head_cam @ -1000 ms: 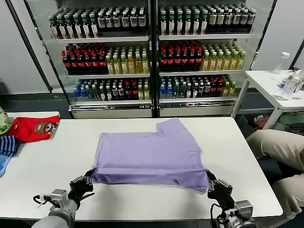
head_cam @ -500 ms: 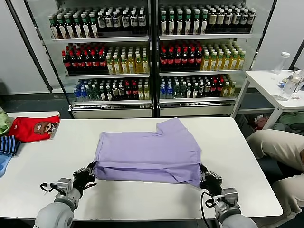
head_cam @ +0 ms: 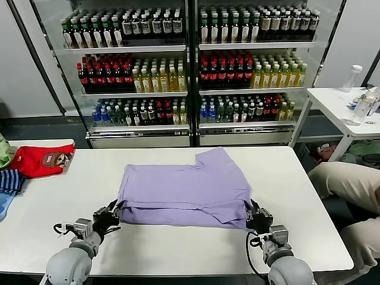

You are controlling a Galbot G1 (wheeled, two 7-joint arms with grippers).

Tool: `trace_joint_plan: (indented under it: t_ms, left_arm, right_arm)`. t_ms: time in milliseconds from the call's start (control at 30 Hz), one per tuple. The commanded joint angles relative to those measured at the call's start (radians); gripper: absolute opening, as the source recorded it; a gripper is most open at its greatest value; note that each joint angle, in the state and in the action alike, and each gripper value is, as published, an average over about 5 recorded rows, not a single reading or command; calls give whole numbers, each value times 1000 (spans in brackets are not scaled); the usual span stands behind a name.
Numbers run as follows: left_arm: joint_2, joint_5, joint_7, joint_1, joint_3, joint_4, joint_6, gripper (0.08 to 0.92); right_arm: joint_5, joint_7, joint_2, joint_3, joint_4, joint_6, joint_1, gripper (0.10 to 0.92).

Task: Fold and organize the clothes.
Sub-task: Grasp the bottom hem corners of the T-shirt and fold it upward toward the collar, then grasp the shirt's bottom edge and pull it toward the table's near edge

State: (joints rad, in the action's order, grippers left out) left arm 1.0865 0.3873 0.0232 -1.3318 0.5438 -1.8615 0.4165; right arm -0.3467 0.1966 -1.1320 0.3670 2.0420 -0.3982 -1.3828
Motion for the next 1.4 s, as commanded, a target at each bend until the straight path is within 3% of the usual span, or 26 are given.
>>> trace_joint_plan:
  t_ms: [33, 167, 333, 467, 600, 733, 1200, 1400]
  left_arm:
    - [-48, 194, -61, -158, 81, -209, 59, 459]
    - [-33, 225, -77, -163, 66, -228, 106, 580]
    - [-14, 212, -93, -144, 40, -163, 133, 719]
    - [-14, 196, -111, -103, 40, -81, 132, 806]
    - [-21, 196, -115, -101, 42, -58, 129, 819]
    - [-19, 195, -114, -109, 38, -62, 126, 748]
    - [-10, 189, -104, -111, 29, -78, 116, 342]
    - [-23, 188, -101, -126, 39, -84, 104, 169]
  right_arm:
    - [-3, 8, 22, 69, 145, -15, -162, 569]
    - [0, 16, 3, 61, 167, -17, -213, 681]
    - [-4, 28, -13, 35, 111, -21, -185, 801]
    - [-38, 45, -22, 24, 67, -43, -148, 819]
    - [-68, 43, -27, 8, 58, -60, -141, 750]
    - [-75, 41, -32, -8, 49, -70, -134, 639]
    - [-139, 49, -33, 12, 54, -82, -107, 232]
    - [-181, 52, -20, 44, 85, -85, -136, 122]
